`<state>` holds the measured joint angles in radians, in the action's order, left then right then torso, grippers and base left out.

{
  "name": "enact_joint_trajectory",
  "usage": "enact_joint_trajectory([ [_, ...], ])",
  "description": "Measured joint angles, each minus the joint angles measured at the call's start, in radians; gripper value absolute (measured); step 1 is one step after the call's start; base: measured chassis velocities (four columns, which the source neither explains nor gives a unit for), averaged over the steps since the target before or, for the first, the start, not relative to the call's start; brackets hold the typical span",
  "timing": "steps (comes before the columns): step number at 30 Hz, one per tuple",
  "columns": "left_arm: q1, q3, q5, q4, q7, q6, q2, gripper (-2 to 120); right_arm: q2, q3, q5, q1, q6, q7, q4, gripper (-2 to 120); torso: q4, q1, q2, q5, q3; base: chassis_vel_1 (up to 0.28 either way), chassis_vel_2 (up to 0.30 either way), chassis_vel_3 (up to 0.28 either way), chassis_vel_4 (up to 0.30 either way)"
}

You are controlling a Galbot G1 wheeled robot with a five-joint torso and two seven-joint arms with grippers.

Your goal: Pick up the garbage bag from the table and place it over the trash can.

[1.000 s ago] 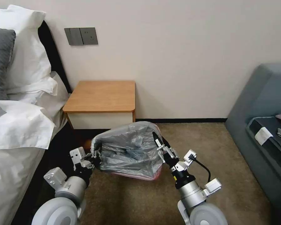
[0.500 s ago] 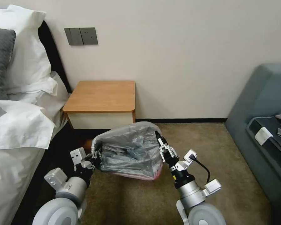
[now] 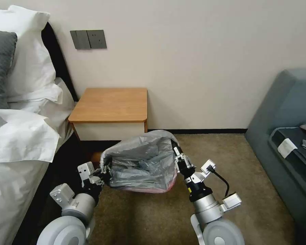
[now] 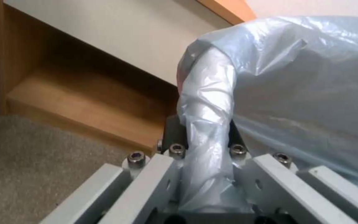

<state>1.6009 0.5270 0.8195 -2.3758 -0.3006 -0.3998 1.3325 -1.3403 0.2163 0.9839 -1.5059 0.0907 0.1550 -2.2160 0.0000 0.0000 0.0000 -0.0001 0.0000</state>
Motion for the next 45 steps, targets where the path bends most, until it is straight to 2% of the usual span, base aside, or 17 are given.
enact_joint_trajectory([
  [24,0.002,0.013,0.191,-0.055,0.008,-0.053,-0.001,2,0.048,0.087,-0.044,0.036,0.020,-0.003,0.093,0,-0.0001,0.000,0.000,0.0002,0.000,0.000,0.000,0.000,0.000],
  [33,0.001,0.011,0.214,-0.058,0.005,-0.064,-0.002,2,0.070,0.124,-0.130,0.075,0.037,-0.027,0.177,0,0.0000,0.000,0.000,0.0002,0.000,0.000,0.000,0.000,0.000],
  [40,-0.007,0.009,0.216,-0.061,-0.002,-0.067,-0.003,2,0.076,0.134,-0.255,0.095,0.060,-0.039,0.234,-1,0.0000,0.000,0.000,0.0002,0.000,0.000,0.000,0.000,0.000],
  [42,-0.009,0.009,0.216,-0.062,-0.004,-0.068,-0.002,2,0.075,0.135,-0.271,0.095,0.063,-0.043,0.236,2,0.0000,0.000,0.000,0.0002,0.000,0.000,0.000,0.000,0.000],
  [45,-0.016,0.007,0.217,-0.066,-0.011,-0.071,0.000,2,0.069,0.142,-0.398,0.084,0.084,-0.074,0.240,15,-0.0002,0.000,0.000,0.0003,0.000,0.000,0.000,0.000,0.000],
])
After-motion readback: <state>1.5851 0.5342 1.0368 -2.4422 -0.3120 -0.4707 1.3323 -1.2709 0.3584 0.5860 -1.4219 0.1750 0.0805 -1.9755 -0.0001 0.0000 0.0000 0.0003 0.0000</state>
